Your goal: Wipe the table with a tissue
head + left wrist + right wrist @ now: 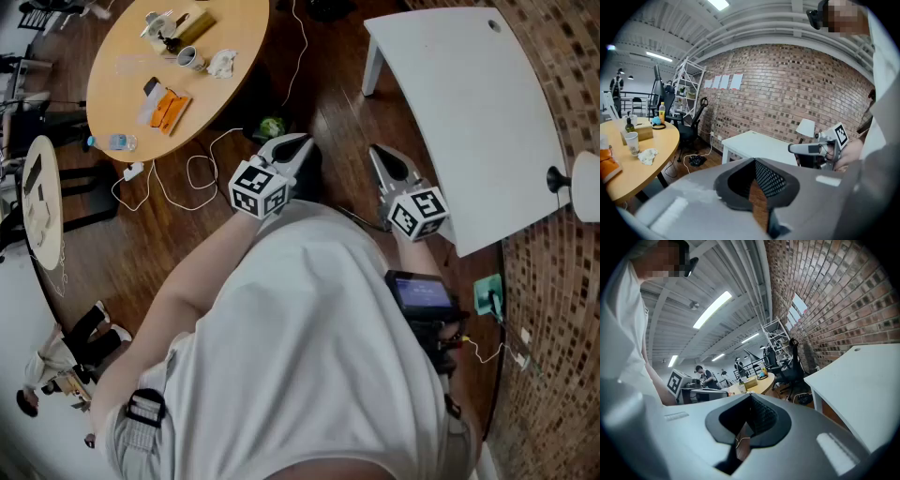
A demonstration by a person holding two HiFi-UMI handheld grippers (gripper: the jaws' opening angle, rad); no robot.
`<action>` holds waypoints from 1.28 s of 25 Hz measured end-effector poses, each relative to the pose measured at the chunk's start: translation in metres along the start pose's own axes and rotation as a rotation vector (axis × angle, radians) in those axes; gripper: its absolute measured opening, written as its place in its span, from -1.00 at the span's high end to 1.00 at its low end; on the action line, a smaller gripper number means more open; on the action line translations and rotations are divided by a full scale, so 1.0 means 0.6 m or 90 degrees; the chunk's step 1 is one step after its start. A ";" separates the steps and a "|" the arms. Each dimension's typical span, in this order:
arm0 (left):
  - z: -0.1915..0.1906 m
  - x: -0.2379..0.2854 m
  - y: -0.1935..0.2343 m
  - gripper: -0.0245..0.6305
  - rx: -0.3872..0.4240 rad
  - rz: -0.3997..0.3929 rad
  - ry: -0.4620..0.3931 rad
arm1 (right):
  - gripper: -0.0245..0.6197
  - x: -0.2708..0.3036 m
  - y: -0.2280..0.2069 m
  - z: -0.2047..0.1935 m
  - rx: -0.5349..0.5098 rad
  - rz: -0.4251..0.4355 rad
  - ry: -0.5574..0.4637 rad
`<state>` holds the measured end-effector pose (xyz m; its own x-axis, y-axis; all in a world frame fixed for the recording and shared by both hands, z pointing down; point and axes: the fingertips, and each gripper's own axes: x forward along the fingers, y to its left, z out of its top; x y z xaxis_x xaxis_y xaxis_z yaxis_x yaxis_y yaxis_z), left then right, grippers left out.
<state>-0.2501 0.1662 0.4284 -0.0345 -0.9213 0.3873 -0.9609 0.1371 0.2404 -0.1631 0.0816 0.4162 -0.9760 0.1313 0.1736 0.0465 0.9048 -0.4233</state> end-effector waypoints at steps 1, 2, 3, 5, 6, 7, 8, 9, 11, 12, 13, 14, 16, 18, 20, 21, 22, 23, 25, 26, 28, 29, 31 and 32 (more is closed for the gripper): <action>0.001 0.002 0.011 0.91 -0.007 -0.002 -0.001 | 0.90 0.008 0.000 0.001 -0.001 -0.003 0.005; 0.003 0.005 0.022 0.91 -0.013 -0.003 -0.002 | 0.90 0.016 -0.001 0.002 -0.002 -0.005 0.010; 0.005 0.008 0.034 0.91 -0.018 -0.005 -0.003 | 0.90 0.025 -0.002 0.003 -0.004 -0.009 0.016; 0.012 0.016 0.062 0.91 -0.023 -0.008 -0.006 | 0.90 0.047 -0.008 0.007 -0.007 -0.014 0.025; 0.015 0.021 0.078 0.91 -0.024 -0.008 -0.008 | 0.90 0.060 -0.013 0.011 -0.008 -0.017 0.029; 0.017 0.028 0.096 0.91 -0.025 -0.007 -0.009 | 0.90 0.072 -0.019 0.015 -0.010 -0.020 0.032; 0.017 0.035 0.117 0.91 -0.028 -0.003 -0.009 | 0.90 0.084 -0.027 0.021 -0.011 -0.023 0.035; 0.016 0.042 0.140 0.91 -0.032 0.003 -0.008 | 0.90 0.097 -0.035 0.027 -0.013 -0.026 0.039; 0.014 0.053 0.191 0.91 -0.039 0.021 -0.008 | 0.90 0.124 -0.051 0.038 -0.019 -0.029 0.047; 0.013 0.055 0.217 0.91 -0.041 0.033 -0.007 | 0.90 0.139 -0.058 0.043 -0.024 -0.028 0.050; 0.013 0.056 0.242 0.91 -0.041 0.047 -0.006 | 0.90 0.152 -0.065 0.049 -0.029 -0.027 0.051; 0.013 0.056 0.264 0.91 -0.041 0.062 -0.003 | 0.90 0.161 -0.070 0.056 -0.033 -0.027 0.053; 0.013 0.046 0.289 0.88 -0.044 0.098 0.011 | 0.90 0.157 -0.070 0.073 -0.030 -0.031 0.062; 0.011 0.026 0.310 0.87 -0.055 0.148 0.044 | 0.90 0.140 -0.058 0.096 -0.025 -0.033 0.068; 0.003 0.006 0.356 0.85 -0.067 0.203 0.078 | 0.90 0.144 -0.047 0.114 -0.022 -0.034 0.073; -0.002 0.001 0.390 0.81 -0.071 0.227 0.091 | 0.90 0.155 -0.046 0.116 -0.021 -0.036 0.077; -0.008 -0.001 0.425 0.75 -0.074 0.247 0.101 | 0.90 0.168 -0.049 0.114 -0.020 -0.038 0.083; -0.014 0.000 0.459 0.68 -0.077 0.263 0.111 | 0.90 0.180 -0.054 0.111 -0.017 -0.041 0.088; -0.020 0.009 0.516 0.46 -0.082 0.290 0.132 | 0.90 0.194 -0.068 0.110 -0.009 -0.048 0.097; -0.021 0.015 0.539 0.36 -0.082 0.302 0.145 | 0.90 0.196 -0.075 0.113 -0.003 -0.054 0.098; -0.026 0.024 0.573 0.23 -0.075 0.322 0.172 | 0.90 0.194 -0.084 0.116 0.011 -0.066 0.099; -0.030 0.028 0.586 0.20 -0.068 0.330 0.187 | 0.90 0.193 -0.087 0.117 0.018 -0.071 0.101; -0.043 0.036 0.610 0.18 -0.058 0.344 0.213 | 0.90 0.192 -0.092 0.116 0.028 -0.079 0.106; -0.050 0.041 0.619 0.17 -0.060 0.349 0.222 | 0.90 0.190 -0.096 0.116 0.032 -0.085 0.109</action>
<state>-0.5996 0.2052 0.5539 -0.4059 -0.5391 0.7380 -0.8009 0.5988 -0.0032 -0.2920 0.0165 0.3984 -0.9223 0.0831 0.3773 -0.0951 0.8977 -0.4303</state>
